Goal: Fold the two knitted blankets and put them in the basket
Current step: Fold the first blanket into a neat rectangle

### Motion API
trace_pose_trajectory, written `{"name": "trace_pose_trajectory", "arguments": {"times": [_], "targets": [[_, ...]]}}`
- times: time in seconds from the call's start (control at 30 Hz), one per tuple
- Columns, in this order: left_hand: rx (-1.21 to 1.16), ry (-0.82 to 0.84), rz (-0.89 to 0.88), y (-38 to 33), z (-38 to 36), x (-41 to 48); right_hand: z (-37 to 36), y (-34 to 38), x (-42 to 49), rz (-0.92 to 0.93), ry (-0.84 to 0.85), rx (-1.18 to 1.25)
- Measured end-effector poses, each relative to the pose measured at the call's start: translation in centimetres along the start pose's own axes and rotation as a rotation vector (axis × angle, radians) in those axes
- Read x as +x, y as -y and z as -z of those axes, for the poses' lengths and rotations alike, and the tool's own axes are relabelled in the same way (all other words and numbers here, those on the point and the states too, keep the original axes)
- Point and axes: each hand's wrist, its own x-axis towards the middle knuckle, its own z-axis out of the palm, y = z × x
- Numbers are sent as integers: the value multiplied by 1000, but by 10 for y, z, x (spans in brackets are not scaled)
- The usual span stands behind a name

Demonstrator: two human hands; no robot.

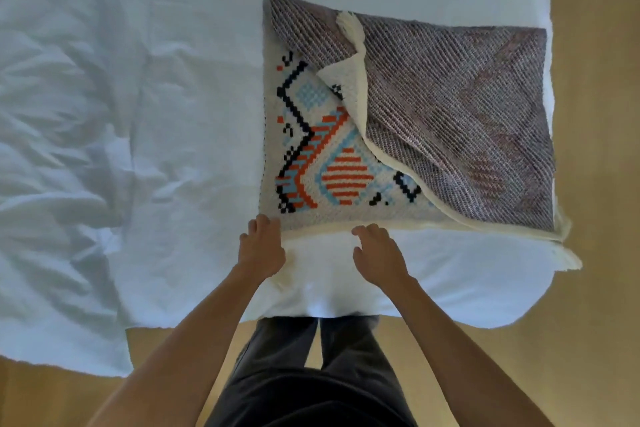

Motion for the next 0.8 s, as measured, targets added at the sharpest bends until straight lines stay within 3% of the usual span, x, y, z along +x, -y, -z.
{"name": "trace_pose_trajectory", "arguments": {"times": [0.13, 0.27, 0.5, 0.63, 0.8], "targets": [[248, -88, -102, 5, -26, 27, -28, 5, 40, 81, -76, -244], [278, -147, -153, 14, -41, 43, -52, 7, 65, 97, -99, -389], [382, -262, -241, 36, -35, 16, -55, 2, 69, 156, -29, -256], [465, -105, -171, 34, -39, 3, -61, -2, 53, 156, 38, -188], [571, 105, -35, 30, -36, 13, -35, -14, 63, 173, -80, -110]]}}
